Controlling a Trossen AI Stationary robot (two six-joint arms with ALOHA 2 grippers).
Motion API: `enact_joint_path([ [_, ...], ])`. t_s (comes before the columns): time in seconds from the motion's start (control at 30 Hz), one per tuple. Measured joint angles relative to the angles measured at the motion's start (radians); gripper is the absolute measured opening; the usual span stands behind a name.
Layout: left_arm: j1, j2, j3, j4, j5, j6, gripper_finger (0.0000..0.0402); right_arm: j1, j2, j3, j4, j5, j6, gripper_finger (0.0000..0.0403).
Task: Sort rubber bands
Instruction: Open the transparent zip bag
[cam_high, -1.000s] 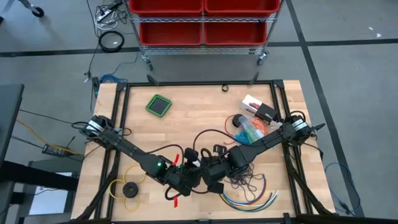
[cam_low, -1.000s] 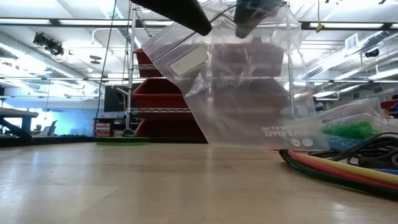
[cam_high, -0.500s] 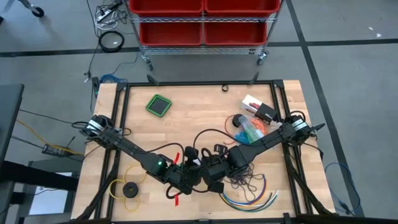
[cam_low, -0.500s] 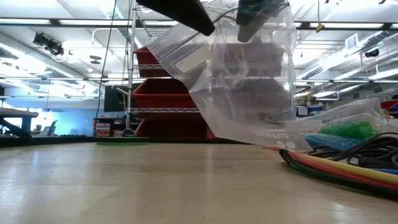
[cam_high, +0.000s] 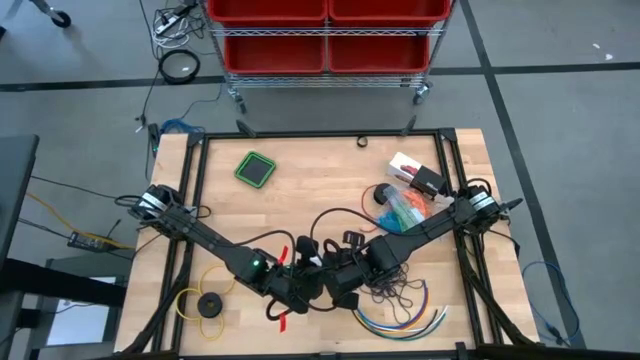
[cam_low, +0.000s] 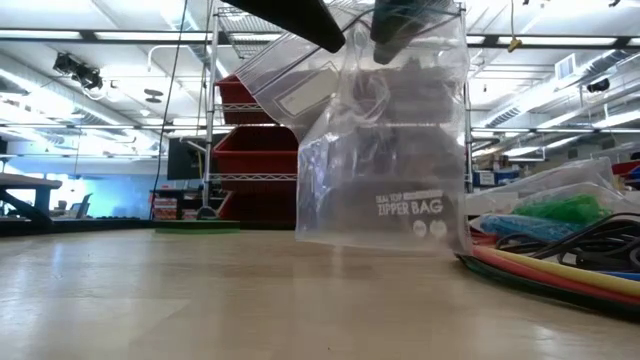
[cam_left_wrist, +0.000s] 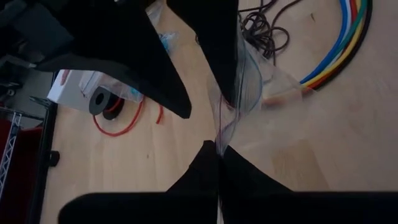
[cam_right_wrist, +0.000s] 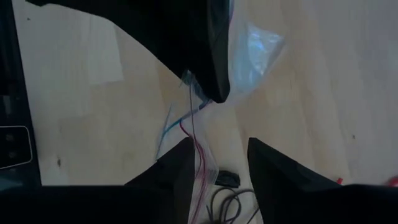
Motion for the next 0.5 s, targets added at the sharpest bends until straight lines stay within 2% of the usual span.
enact_joint_path([
  [0.2, -0.004, 0.000, 0.000, 0.006, -0.031, -0.020, 0.0000, 0.001, 0.000, 0.000, 0.004, 0.012, 0.027, 0.0115],
  [0.5, -0.020, -0.030, -0.001, 0.042, -0.068, -0.024, 0.0000, 0.020, -0.004, 0.006, 0.033, 0.072, 0.041, 0.0042],
])
